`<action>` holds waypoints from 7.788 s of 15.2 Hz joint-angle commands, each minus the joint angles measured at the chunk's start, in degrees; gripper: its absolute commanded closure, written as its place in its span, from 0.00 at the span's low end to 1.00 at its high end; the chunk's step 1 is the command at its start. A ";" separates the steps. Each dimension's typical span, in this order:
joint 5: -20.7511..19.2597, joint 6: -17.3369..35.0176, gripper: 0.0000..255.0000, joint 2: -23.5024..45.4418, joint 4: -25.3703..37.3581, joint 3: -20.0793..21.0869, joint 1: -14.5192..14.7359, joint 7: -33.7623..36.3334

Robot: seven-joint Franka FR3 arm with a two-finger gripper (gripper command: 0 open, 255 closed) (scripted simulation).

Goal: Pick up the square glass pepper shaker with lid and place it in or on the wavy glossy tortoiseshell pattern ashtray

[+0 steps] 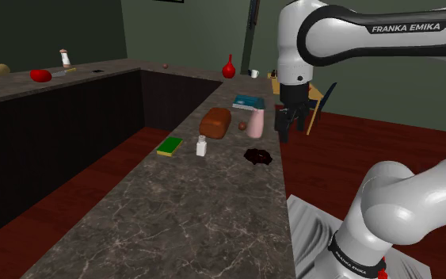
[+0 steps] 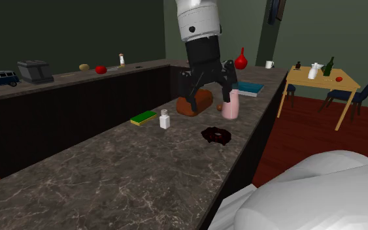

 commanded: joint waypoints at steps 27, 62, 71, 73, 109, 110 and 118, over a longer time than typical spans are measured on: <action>6.27 19.79 0.00 58.02 41.08 -3.62 -1.79 -2.15; 8.40 20.37 1.00 72.34 55.35 -3.40 -2.78 -2.74; 8.29 14.19 1.00 70.91 60.11 -3.44 -2.82 -2.57; 8.28 12.74 1.00 70.73 61.37 -3.45 -2.83 -2.53; 3.14 16.95 1.00 36.83 23.47 -11.89 -12.66 -19.59; 3.15 17.71 1.00 36.97 22.84 -11.91 -12.67 -19.58; 3.32 23.82 1.00 38.49 18.25 -12.07 -12.74 -19.64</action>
